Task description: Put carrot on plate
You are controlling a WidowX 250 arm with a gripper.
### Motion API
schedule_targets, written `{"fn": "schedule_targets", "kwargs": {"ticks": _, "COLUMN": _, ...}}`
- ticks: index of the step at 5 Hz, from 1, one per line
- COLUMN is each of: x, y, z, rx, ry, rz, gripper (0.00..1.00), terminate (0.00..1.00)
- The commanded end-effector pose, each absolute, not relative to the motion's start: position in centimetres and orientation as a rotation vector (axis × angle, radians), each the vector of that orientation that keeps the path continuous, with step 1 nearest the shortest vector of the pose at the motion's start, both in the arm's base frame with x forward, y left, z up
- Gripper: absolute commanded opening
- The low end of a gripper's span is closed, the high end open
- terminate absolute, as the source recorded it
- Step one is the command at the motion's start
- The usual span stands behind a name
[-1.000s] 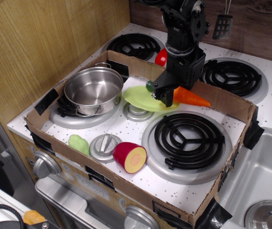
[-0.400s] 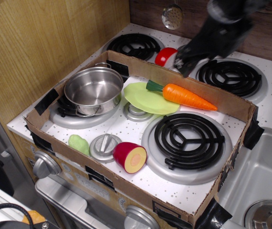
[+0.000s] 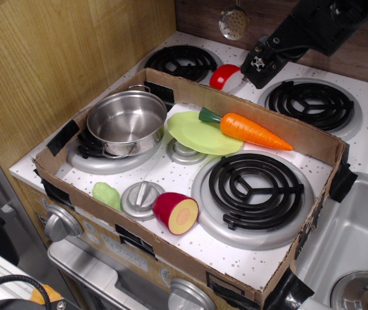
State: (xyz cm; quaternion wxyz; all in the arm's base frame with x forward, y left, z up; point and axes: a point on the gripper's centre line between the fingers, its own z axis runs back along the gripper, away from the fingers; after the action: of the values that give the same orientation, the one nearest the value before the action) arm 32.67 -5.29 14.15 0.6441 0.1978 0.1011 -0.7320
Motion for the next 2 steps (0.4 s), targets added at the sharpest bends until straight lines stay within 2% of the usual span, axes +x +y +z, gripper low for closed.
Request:
{"fn": "schedule_targets", "kwargs": {"ticks": 1, "x": 30.3, "y": -7.2, "z": 16.3, "rx": 0.136, "ry": -0.113, "rz": -1.349, "gripper": 1.00, "terminate": 0.00}}
{"fn": "schedule_targets", "kwargs": {"ticks": 2, "x": 29.2, "y": -7.6, "z": 15.8, "rx": 0.126, "ry": -0.170, "rz": -1.284, "gripper": 1.00, "terminate": 0.00}}
